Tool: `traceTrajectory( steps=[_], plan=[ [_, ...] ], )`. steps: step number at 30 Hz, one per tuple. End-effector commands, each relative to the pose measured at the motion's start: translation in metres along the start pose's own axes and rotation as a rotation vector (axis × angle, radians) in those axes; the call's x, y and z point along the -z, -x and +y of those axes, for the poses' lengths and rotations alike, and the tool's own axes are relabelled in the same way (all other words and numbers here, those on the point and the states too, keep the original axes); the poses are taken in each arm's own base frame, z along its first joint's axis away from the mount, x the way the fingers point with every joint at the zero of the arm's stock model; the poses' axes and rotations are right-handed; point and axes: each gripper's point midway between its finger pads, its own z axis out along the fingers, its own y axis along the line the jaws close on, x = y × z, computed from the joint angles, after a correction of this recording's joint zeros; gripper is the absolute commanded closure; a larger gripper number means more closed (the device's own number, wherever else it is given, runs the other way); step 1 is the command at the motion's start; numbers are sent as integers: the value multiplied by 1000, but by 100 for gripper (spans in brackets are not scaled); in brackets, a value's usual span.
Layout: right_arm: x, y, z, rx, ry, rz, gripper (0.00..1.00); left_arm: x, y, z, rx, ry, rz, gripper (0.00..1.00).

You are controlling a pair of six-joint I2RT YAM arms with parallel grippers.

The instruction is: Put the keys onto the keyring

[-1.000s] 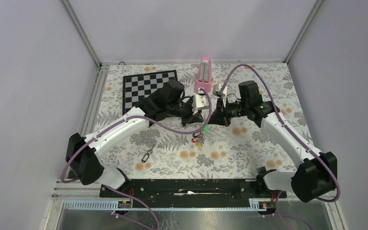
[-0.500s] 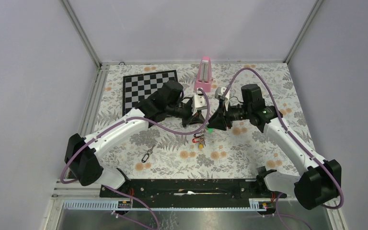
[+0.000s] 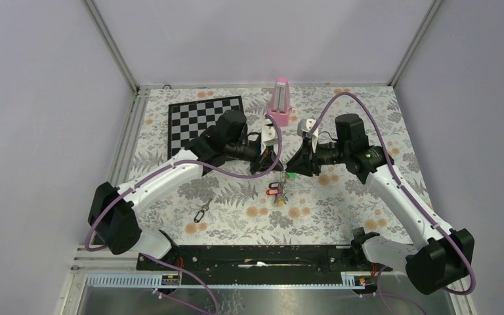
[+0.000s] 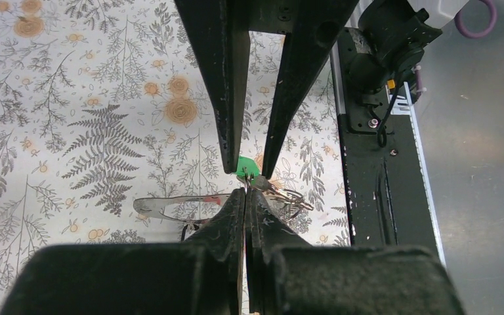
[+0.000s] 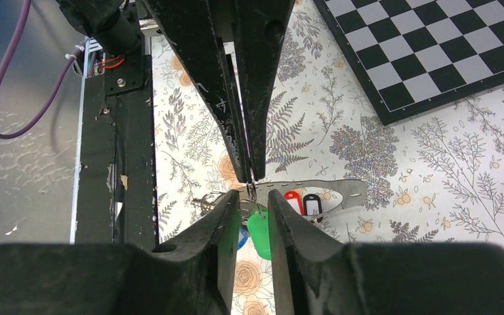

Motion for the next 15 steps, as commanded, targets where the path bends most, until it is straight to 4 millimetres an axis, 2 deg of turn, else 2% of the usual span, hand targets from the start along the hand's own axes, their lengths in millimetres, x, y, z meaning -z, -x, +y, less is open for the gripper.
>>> traceTrajectory(
  steps=[1, 4, 11, 15],
  plan=[
    [2, 11, 5, 48, 17, -21, 73, 9, 37, -11, -68, -44, -119, 100],
    [1, 11, 7, 42, 29, -24, 75, 9, 37, -10, -63, -46, -123, 100],
    [-2, 8, 7, 27, 44, -30, 73, 9, 38, -10, -54, -57, -129, 100],
    [-3, 10, 9, 16, 60, -40, 78, 8, 37, -10, -47, -62, -131, 100]
  ],
)
